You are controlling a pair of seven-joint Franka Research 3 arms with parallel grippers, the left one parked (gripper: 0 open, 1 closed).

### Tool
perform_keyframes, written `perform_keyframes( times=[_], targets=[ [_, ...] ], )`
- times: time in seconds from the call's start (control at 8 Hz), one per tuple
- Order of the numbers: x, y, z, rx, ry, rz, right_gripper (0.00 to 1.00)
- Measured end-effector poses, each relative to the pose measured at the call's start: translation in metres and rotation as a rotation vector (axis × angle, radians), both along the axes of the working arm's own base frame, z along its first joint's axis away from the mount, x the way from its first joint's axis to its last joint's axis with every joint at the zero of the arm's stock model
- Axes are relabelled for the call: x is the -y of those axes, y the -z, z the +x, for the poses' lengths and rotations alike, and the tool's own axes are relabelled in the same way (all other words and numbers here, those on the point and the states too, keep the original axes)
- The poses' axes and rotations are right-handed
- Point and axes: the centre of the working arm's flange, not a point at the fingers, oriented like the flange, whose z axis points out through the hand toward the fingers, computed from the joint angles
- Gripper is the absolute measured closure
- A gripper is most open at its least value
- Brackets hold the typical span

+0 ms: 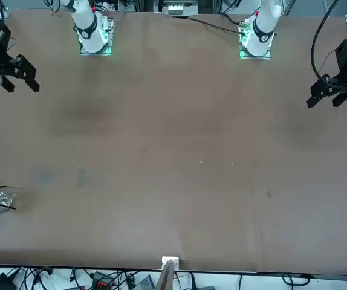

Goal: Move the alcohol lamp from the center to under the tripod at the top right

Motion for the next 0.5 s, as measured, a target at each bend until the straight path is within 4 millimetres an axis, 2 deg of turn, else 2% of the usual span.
perform_keyframes(
  times=[0.25, 0.5],
  targets=[
    [0.0007, -0.0002, -0.0001, 0.0, -0.004, 0.001, 0.0],
    [-0.0075, -0.0038, -0.0022, -0.008, -0.013, 0.029, 0.0]
  ],
)
